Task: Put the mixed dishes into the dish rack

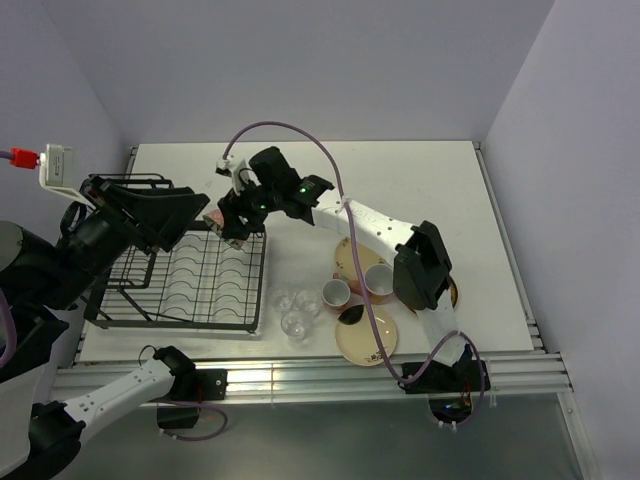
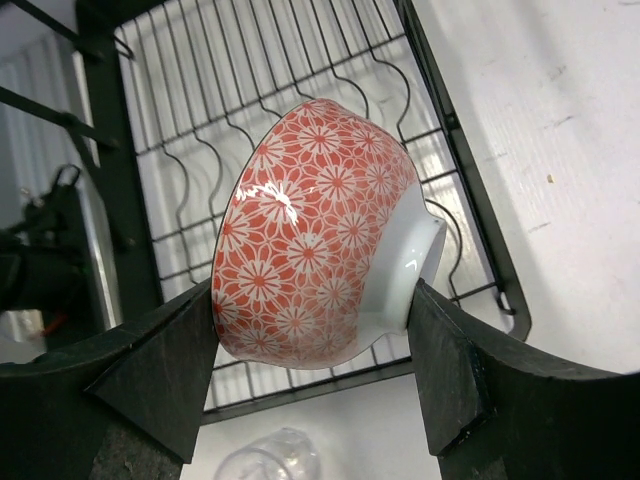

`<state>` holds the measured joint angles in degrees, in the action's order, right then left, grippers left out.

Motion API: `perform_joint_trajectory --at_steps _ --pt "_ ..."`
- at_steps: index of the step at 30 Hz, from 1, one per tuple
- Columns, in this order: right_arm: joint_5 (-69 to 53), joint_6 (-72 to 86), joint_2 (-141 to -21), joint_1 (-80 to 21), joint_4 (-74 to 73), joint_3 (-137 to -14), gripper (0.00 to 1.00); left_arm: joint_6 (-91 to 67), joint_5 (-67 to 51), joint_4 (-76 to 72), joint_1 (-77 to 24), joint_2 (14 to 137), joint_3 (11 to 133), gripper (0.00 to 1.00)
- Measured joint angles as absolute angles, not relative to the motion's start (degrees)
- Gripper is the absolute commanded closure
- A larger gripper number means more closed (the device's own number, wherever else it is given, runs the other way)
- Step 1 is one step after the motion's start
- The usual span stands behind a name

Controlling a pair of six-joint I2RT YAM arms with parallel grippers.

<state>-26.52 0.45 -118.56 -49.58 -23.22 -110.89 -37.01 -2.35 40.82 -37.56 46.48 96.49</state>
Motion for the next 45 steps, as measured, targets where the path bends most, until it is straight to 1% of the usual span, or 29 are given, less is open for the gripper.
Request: perform_joint_trajectory --at_steps 10,18,28,39,45 --pt "-25.71 -11.25 -120.33 -49.65 -26.74 -112.07 1.0 -36.88 -2.81 38.57 -37.58 45.34 91.18 0.36" --pt "-25.19 -19.49 -125.12 -50.22 -31.55 -116.03 1.0 -36.91 -3.2 36.56 -37.58 44.45 88.9 0.36" --pt "-22.7 -24.88 -128.68 -51.37 -34.5 -119.74 1.0 -37.17 -4.75 34.09 -37.6 44.47 87.33 0.37" --pt "-19.44 -28.03 -128.95 -51.46 -34.76 -119.9 1.0 -37.17 -5.15 33.19 -37.6 43.9 85.73 0.37" --pt "-19.55 -28.23 -131.37 -51.57 -34.02 -120.11 1.0 -37.1 -5.17 33.21 -37.6 43.64 85.73 0.37"
